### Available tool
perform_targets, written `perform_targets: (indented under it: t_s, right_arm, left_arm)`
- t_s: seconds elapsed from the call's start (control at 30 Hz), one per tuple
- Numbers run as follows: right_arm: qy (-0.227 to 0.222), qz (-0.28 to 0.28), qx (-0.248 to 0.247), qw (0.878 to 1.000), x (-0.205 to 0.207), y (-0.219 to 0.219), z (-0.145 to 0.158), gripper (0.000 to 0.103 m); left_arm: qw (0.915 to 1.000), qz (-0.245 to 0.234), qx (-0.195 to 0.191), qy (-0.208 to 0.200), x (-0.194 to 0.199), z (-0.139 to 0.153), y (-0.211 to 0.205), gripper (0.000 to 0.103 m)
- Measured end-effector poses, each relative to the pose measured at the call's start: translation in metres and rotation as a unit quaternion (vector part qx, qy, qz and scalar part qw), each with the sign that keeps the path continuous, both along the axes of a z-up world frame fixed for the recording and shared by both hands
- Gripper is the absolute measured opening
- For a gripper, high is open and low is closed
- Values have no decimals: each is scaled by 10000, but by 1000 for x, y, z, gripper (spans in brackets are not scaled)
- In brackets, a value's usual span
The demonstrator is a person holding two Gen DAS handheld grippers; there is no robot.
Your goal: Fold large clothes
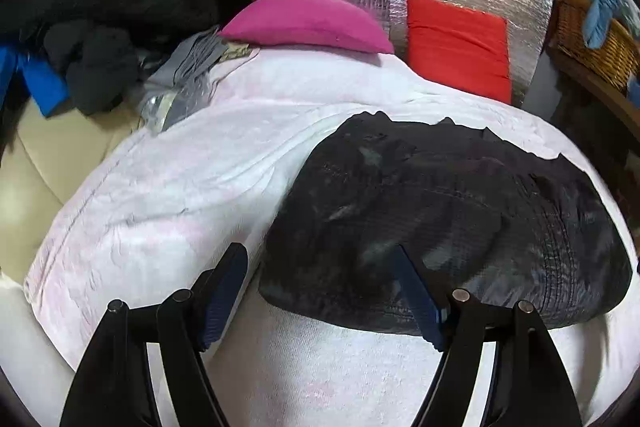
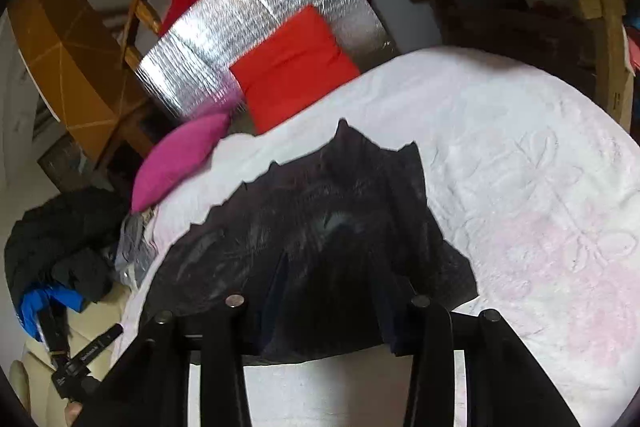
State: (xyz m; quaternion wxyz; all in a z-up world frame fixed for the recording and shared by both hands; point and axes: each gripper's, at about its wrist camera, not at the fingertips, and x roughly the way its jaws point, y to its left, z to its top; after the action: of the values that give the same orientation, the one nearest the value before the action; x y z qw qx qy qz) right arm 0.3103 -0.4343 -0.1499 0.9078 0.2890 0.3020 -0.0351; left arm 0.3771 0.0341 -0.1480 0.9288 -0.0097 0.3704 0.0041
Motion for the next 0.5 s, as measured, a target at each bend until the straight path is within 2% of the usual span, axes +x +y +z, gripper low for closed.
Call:
perform_targets:
  t_s: [0.17, 0.3, 0.5]
  right_arm:
    - [207, 32, 82, 9997, 22, 0, -14, 44]
    - [881, -7, 25, 9961, 45, -7, -42, 45]
    - [797, 109, -85, 9967, 38, -5, -37, 45]
  left_arm:
    - [9999, -21, 108, -82, 1, -1, -6, 76]
    - [9996, -27, 258, -135, 2, -2, -10, 76]
    - [9994, -30, 311, -160, 3, -2, -11, 76]
